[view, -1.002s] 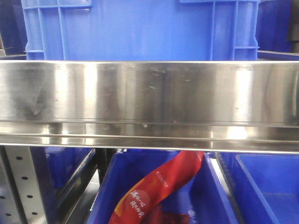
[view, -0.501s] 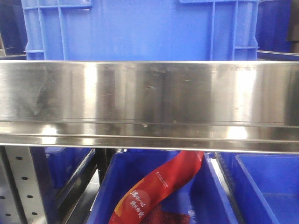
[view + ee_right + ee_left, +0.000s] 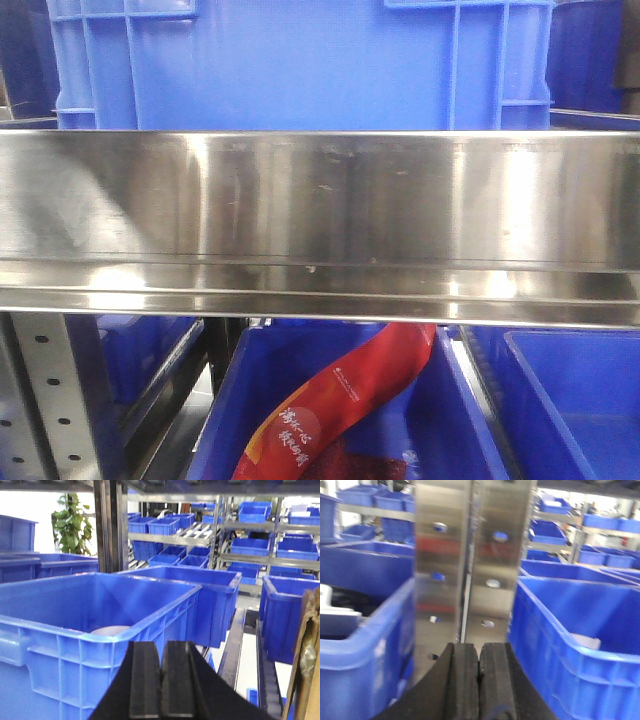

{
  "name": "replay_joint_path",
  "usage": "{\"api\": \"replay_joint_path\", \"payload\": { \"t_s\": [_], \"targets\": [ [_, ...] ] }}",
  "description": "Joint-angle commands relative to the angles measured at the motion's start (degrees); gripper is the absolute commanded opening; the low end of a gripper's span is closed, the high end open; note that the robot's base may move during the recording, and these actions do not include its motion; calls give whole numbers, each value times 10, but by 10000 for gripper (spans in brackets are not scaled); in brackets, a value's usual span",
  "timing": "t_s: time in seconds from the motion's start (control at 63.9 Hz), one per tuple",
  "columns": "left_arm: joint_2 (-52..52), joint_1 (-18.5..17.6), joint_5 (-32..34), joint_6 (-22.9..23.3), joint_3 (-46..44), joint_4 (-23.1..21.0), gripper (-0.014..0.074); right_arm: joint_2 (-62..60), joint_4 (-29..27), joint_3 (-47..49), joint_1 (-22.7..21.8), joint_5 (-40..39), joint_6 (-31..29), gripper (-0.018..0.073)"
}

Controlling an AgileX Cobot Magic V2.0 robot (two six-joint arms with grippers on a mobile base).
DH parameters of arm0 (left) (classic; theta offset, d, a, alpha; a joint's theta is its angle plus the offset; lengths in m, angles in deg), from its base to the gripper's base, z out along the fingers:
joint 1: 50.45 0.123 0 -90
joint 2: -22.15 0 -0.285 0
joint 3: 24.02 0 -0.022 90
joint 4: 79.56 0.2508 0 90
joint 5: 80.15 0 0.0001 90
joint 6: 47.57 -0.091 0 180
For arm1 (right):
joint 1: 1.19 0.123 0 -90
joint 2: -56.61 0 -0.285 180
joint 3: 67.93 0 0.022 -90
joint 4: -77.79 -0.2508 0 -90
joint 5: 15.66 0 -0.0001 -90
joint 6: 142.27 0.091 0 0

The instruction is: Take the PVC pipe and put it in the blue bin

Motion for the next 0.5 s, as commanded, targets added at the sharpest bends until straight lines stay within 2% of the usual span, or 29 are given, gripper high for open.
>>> {"api": "replay_joint_path", "payload": {
  "t_s": [0.0,0.485],
  "targets": [
    [-5,8,11,4,2,3,-111,-3,2,-3,-3,-9,2,-168],
    [-5,8,11,4,2,3,-111,-3,2,-3,-3,-9,2,-168]
  ]
}}
